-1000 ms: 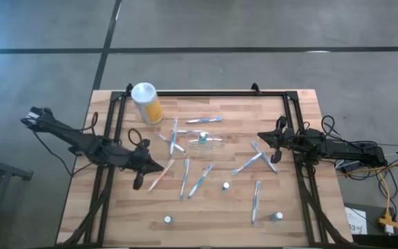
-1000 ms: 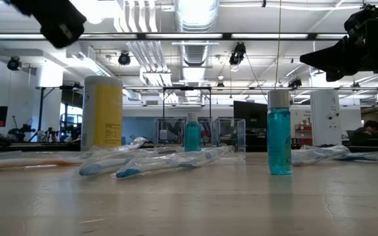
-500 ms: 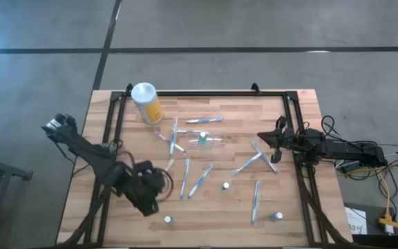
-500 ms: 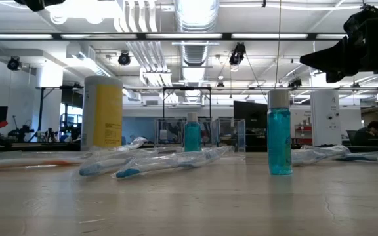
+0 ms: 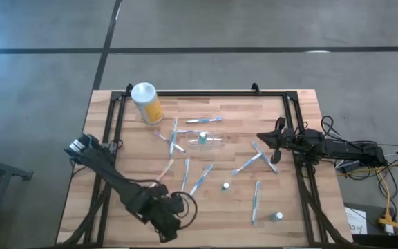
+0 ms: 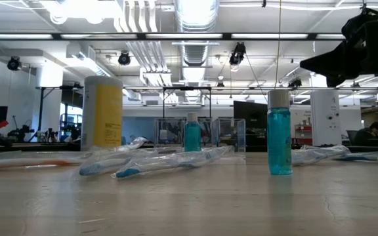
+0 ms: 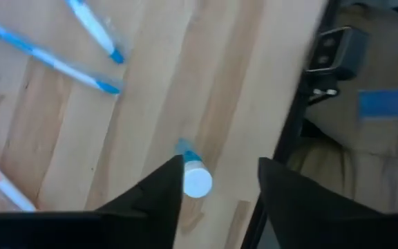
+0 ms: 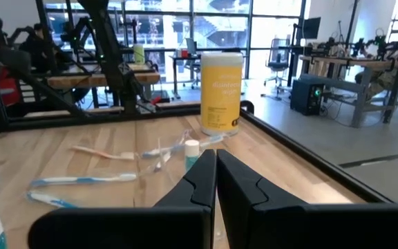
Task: Pick & Place toothbrushing station
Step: Put the bottom left mouthwash into the middle section of the transparent organizer
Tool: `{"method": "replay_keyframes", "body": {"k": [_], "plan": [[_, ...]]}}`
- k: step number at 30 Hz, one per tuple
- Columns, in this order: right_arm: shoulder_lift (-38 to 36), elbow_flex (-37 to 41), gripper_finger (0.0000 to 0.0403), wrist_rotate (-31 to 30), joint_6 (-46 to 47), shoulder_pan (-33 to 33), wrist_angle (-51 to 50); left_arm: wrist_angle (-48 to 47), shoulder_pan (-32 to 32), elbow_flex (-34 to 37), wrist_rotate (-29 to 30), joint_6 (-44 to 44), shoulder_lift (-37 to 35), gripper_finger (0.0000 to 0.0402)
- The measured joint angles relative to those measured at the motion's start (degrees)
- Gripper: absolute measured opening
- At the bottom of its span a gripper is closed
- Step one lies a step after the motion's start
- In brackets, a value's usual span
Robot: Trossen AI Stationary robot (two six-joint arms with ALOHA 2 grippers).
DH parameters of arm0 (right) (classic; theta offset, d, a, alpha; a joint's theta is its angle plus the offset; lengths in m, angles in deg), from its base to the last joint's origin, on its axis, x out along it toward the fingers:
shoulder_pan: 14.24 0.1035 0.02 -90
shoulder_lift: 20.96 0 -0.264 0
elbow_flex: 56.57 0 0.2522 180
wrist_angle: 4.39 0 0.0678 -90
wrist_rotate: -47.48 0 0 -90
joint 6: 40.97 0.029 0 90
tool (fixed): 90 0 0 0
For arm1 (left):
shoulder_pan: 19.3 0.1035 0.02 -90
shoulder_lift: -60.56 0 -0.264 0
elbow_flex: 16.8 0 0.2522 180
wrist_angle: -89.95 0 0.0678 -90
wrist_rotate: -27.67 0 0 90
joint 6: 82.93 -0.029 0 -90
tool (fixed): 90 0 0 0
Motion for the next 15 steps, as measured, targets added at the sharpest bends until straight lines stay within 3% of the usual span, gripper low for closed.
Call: {"method": "replay_keyframes", "body": {"k": [8, 15], "plan": [[0.4, 0.0, 0.0008, 0.0, 0.8, 0.0, -0.7, -0.8, -1.1, 0.6, -4.8, 9.3, 3.4, 0.0286], [0.3, 0.0, 0.0008, 0.0, 0.4, 0.0, -0.4, -1.4, -2.1, 2.2, -2.3, 10.6, 3.4, 0.0311]]}}
